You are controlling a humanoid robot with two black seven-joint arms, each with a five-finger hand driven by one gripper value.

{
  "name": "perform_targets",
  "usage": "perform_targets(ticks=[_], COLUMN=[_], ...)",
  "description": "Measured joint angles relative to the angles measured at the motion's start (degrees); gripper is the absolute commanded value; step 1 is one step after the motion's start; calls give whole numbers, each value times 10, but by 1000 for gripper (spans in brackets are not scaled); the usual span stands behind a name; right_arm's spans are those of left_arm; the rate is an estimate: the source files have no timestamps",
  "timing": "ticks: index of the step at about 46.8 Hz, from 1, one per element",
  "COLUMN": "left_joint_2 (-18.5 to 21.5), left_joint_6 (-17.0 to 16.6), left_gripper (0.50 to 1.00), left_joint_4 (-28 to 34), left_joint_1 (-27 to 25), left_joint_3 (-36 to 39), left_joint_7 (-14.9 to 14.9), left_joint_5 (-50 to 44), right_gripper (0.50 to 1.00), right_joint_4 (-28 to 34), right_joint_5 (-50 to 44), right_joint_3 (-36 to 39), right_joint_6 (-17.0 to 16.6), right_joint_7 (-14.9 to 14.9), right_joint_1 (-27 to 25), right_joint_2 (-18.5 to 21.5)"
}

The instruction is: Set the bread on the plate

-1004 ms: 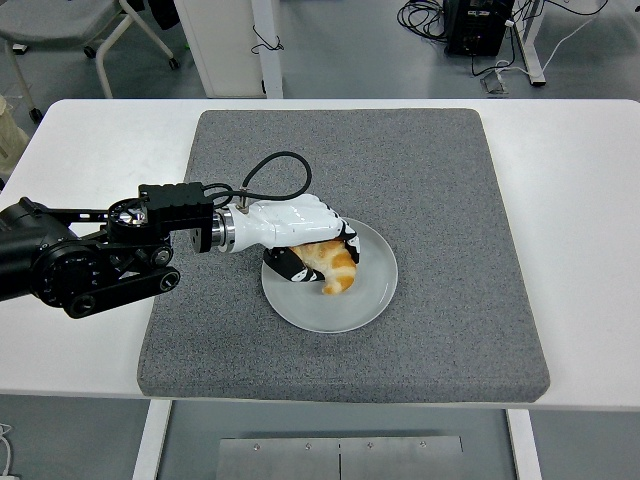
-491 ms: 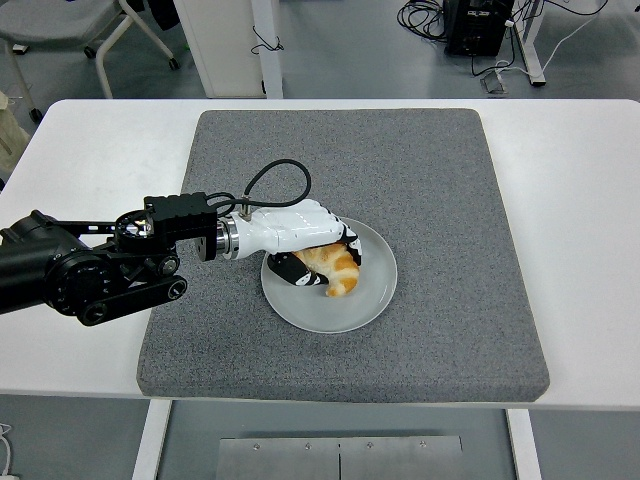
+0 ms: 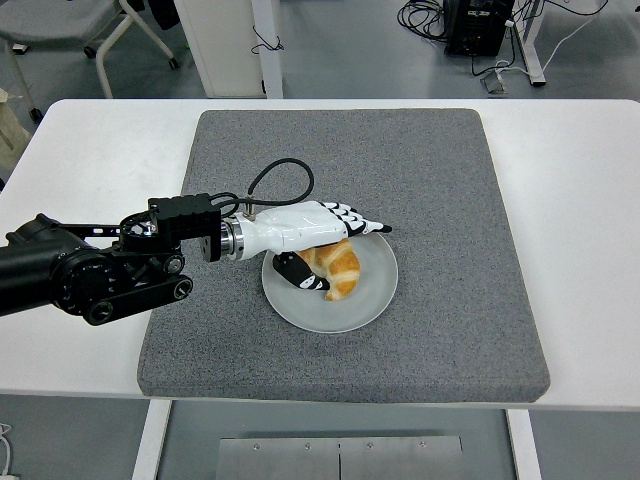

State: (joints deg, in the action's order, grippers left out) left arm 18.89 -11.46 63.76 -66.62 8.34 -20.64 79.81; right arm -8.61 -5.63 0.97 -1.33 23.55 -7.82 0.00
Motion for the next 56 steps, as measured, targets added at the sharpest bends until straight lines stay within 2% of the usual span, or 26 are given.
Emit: perform_targets(ticks=[9, 17, 22, 26, 33, 38, 45, 51, 56], left_joint_2=[2, 28, 47, 61, 94, 130, 159, 165, 161], left_joint_6=[0, 0, 3, 15, 57, 94, 147, 157, 156], left_gripper=[974, 974, 974, 974, 974, 974, 972, 972, 974], left_joint_4=[4, 47, 65, 73, 91, 100, 97, 88, 54], left_joint_1=[-5, -10, -35, -52, -86, -105, -114, -114, -107], left_joint_3=[-2, -16, -18, -22, -49, -90, -159, -180, -193], left_joint_7=[0, -1, 0, 0, 2, 3, 7, 13, 15], left_joint_5=[0, -36, -62, -86, -165, -217, -289, -344, -437], right_gripper=[1000, 1000, 1000, 1000, 1000, 1000, 1000, 1000, 1000], right_joint_4=[0, 0, 0, 0, 0, 0, 0, 0, 0], right_joint_5=[0, 0, 0, 0, 0, 0, 0, 0, 0], right_joint_3=[0, 0, 0, 0, 0, 0, 0, 0, 0], right_joint_6=[0, 0, 0, 0, 0, 0, 0, 0, 0], right_joint_7=[0, 0, 0, 0, 0, 0, 0, 0, 0], right_joint_1=[0, 0, 0, 0, 0, 0, 0, 0, 0], right_joint_2=[0, 0, 0, 0, 0, 0, 0, 0, 0])
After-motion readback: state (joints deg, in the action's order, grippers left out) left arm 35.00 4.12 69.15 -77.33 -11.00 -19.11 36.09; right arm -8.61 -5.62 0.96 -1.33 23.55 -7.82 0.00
